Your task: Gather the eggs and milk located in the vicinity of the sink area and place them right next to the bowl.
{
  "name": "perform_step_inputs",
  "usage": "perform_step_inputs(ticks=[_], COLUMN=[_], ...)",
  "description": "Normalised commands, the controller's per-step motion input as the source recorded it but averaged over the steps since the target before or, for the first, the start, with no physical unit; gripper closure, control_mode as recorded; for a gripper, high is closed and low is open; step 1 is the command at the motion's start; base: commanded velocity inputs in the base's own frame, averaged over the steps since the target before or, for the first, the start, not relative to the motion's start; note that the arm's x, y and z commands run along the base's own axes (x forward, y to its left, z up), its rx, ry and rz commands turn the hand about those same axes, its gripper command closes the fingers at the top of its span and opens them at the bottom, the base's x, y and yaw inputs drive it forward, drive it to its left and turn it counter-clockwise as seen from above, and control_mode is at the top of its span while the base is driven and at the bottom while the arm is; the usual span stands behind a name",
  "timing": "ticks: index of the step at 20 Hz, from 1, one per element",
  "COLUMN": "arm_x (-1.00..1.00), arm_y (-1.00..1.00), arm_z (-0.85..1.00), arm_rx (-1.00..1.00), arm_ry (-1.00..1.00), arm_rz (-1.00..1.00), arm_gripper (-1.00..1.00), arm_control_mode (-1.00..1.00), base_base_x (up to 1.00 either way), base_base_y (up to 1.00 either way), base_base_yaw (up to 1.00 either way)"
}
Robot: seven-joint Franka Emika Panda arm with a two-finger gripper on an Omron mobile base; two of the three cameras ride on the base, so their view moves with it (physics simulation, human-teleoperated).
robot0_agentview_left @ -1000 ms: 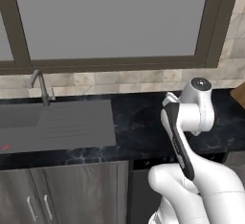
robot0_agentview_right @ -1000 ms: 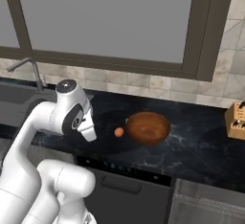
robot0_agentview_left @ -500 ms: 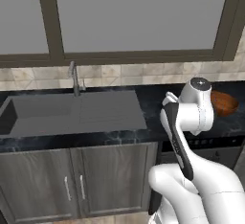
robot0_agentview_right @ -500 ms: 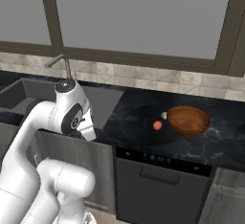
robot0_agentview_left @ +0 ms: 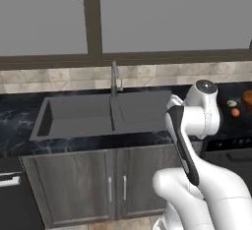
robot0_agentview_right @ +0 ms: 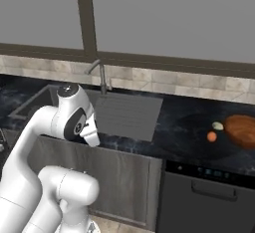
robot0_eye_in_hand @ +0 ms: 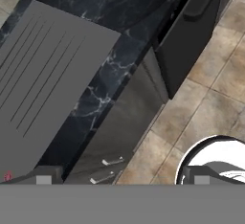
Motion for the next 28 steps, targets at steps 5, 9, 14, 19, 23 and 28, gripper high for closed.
perform_step_inputs(ticks=[5, 9, 14, 19, 23, 28], arm_x=[0.0, 0.0, 0.0, 0.0, 0.0, 0.0], arm_y=[0.0, 0.0, 0.0, 0.0, 0.0, 0.0], arm_z=[0.0, 0.0, 0.0, 0.0, 0.0, 0.0], arm_rx=[0.0, 0.0, 0.0, 0.0, 0.0, 0.0], arm_ry=[0.0, 0.0, 0.0, 0.0, 0.0, 0.0], arm_rz=[0.0, 0.0, 0.0, 0.0, 0.0, 0.0], arm_gripper=[-1.0, -1.0, -1.0, -1.0, -1.0, -1.0], arm_control_mode=[1.0, 1.0, 1.0, 1.0, 1.0, 1.0], base_base_x=[0.0, 0.0, 0.0, 0.0, 0.0, 0.0], base_base_y=[0.8, 0.72, 0.72, 0.69, 0.7, 0.72], base_base_yaw=[-0.05, -0.04, -0.02, 0.0, 0.0, 0.0])
